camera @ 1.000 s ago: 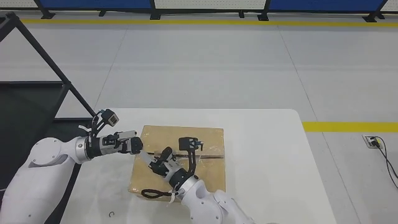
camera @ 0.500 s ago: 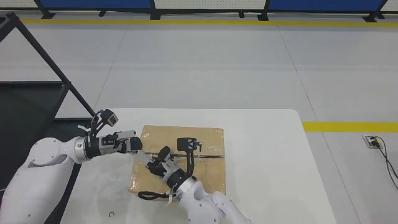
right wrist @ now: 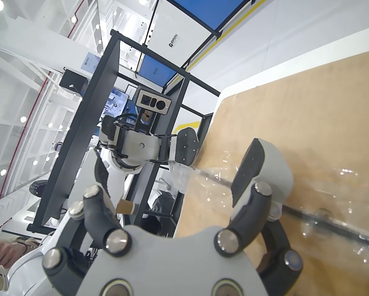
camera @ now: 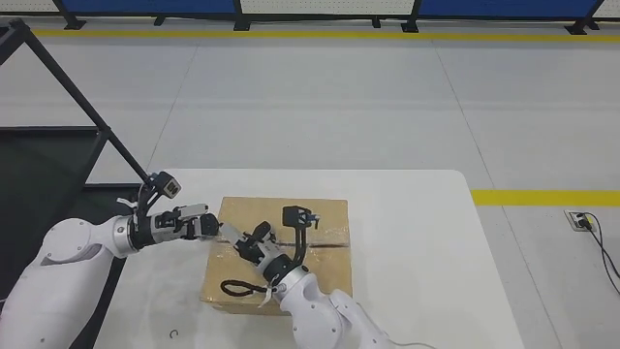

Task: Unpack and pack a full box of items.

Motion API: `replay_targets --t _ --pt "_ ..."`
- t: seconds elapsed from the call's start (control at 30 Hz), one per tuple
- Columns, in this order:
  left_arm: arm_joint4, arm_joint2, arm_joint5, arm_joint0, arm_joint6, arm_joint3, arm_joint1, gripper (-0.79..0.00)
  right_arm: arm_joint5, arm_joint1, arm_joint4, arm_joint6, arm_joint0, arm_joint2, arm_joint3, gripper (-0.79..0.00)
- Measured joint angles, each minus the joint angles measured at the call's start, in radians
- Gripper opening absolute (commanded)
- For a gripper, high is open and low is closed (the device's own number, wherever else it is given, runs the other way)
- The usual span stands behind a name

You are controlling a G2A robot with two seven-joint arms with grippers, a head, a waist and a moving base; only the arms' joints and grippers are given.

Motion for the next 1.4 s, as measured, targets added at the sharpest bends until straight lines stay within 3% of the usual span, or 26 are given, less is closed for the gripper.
replay_targets --t 0.5,0.7,1.0,1.4 --pt "-0.038 -0.093 -0.025 0.061 0.140 -0.091 0.017 0.000 0.003 -0.030 0.022 0.003 0.037 -0.014 0.075 0.000" --pt "-0.034 -0.118 0.019 0.098 0.047 -0.156 0.031 0.000 -0.017 -0.027 0.012 0.005 0.015 0.014 0.057 0.000" --pt "-0.053 -0.078 0.057 0.108 -0.057 -0.182 0.025 0.000 -0.016 -0.012 0.014 0.049 -0.037 0.082 -0.020 0.000" --pt "0.023 -0.025 0.077 0.086 -0.024 -0.150 0.014 0.000 -0.027 -0.005 0.052 0.113 -0.076 0.125 -0.077 0.000"
